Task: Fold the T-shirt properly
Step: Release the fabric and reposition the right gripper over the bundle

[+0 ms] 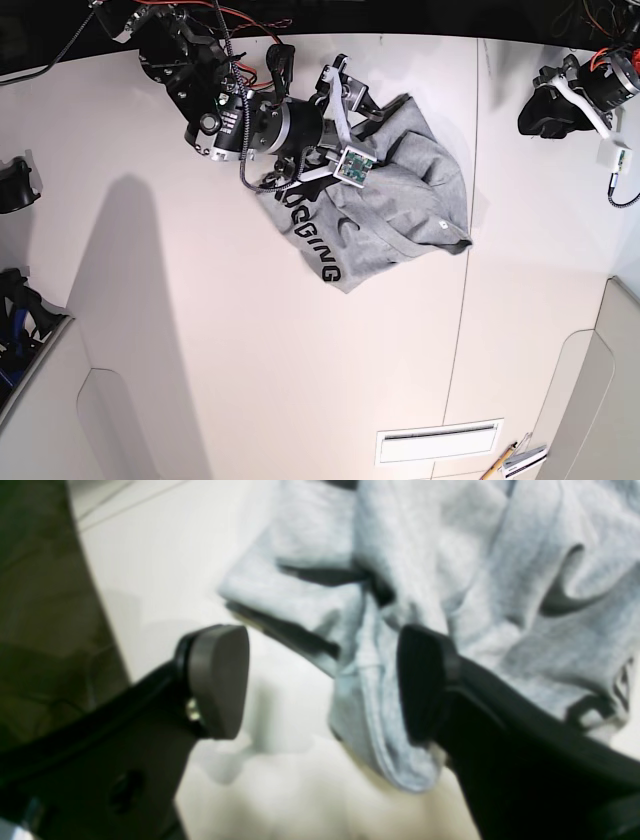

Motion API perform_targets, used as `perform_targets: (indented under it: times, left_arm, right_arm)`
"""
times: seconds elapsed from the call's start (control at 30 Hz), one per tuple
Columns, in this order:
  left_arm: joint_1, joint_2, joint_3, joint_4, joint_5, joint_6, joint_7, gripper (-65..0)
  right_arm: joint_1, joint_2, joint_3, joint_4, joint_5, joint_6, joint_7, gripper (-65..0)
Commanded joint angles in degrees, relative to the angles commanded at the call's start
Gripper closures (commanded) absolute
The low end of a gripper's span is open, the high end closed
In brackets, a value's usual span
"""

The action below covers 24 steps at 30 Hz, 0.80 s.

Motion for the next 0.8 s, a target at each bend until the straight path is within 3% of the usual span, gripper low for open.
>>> perform_targets:
  times: [0.13, 0.43, 0.47, 0.57, 0.6, 0.8]
  left_arm:
    - [0.00, 0.00, 0.00, 0.00, -1.03, 0.00, 0.00, -31.9]
    - [0.00, 0.00, 0.00, 0.00, -1.05, 0.00, 0.02, -31.9]
    - [0.00, 0.00, 0.00, 0.00, -1.05, 0.00, 0.02, -31.9]
    - [0.00, 0.00, 0.00, 0.00, -1.05, 0.00, 0.02, -31.9]
    - [0.00, 0.00, 0.00, 0.00, -1.05, 0.00, 0.02, -31.9]
    - [0.00, -0.02, 0.00, 0.00, -1.03, 0.00, 0.02, -31.9]
  right_arm:
    - [0.35, 0.00, 0.00, -0.04, -0.02, -1.49, 1.44, -45.1]
    - [1.99, 0.00, -0.02, -5.18, -1.20, -1.46, 1.16, -43.5]
    - [1.99, 0.00, -0.02, -5.92, -0.81, -1.49, 0.74, -38.2]
    - [1.84, 0.00, -0.02, -6.19, 0.52, -1.49, -0.02, -13.2]
    - [1.84, 0.00, -0.02, -6.19, 0.98, -1.49, -0.04, -8.2]
    - [1.84, -0.33, 0.00, -5.53, 1.46, -1.51, -0.11, -6.3]
